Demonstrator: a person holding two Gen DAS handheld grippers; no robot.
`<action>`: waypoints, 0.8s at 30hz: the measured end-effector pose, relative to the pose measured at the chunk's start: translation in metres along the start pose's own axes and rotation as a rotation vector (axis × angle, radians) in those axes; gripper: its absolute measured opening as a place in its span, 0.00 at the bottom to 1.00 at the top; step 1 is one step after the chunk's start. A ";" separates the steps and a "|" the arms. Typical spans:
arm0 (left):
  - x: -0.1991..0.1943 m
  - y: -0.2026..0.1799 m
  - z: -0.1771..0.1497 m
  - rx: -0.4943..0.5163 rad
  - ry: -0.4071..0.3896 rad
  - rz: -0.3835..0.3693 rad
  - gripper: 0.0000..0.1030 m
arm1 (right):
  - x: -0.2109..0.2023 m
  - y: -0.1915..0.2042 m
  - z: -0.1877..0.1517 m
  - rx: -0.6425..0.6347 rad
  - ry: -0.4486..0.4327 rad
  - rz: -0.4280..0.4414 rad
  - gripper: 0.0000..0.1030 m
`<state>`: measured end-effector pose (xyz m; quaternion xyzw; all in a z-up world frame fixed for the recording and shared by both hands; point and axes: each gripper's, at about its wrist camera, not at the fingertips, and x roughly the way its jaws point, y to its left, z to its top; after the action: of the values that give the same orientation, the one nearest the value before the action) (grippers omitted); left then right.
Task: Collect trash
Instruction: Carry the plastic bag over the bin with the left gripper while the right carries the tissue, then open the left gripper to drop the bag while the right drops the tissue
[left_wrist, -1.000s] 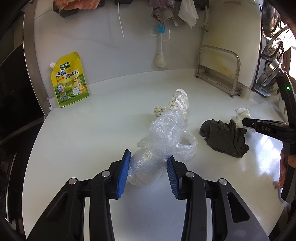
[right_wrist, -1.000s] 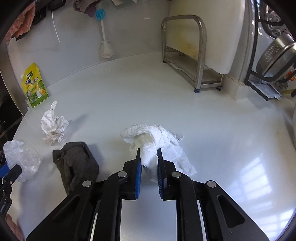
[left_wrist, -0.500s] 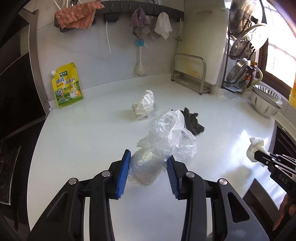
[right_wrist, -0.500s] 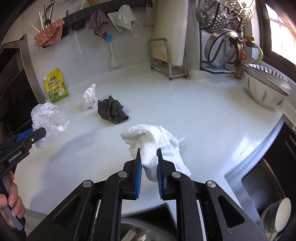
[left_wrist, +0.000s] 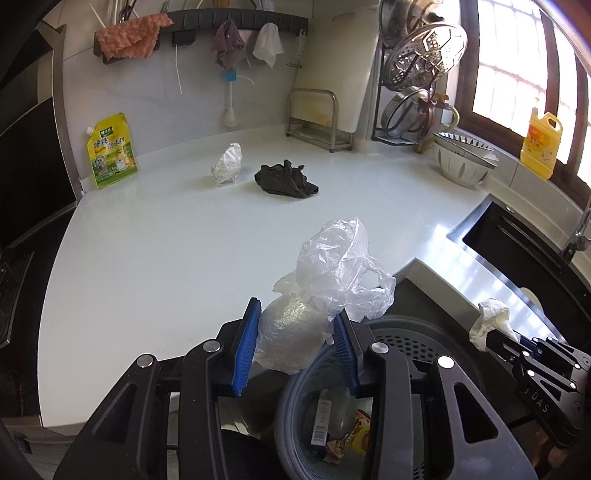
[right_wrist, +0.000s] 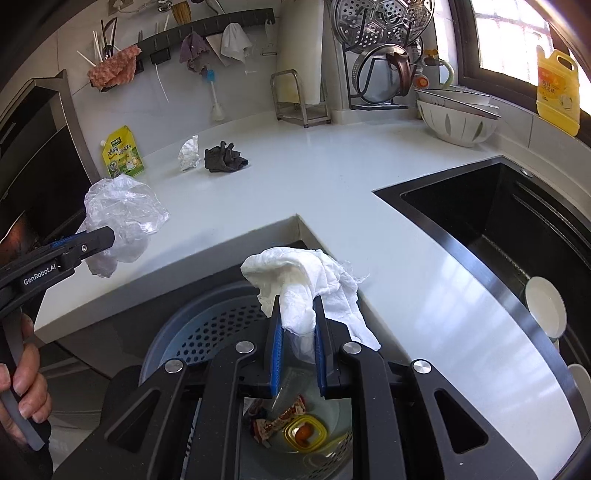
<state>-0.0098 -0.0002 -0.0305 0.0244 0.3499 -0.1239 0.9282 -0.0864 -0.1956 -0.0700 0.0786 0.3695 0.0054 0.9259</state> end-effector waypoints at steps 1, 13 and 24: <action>-0.002 -0.003 -0.005 -0.001 0.005 -0.009 0.37 | -0.003 0.000 -0.006 0.000 0.001 0.000 0.14; -0.007 -0.027 -0.049 0.003 0.071 -0.052 0.37 | -0.010 0.000 -0.045 0.000 0.023 0.014 0.14; 0.002 -0.040 -0.075 0.022 0.125 -0.046 0.37 | -0.008 0.002 -0.061 -0.003 0.046 0.040 0.14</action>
<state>-0.0662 -0.0292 -0.0866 0.0345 0.4064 -0.1473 0.9011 -0.1343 -0.1854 -0.1080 0.0843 0.3890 0.0263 0.9170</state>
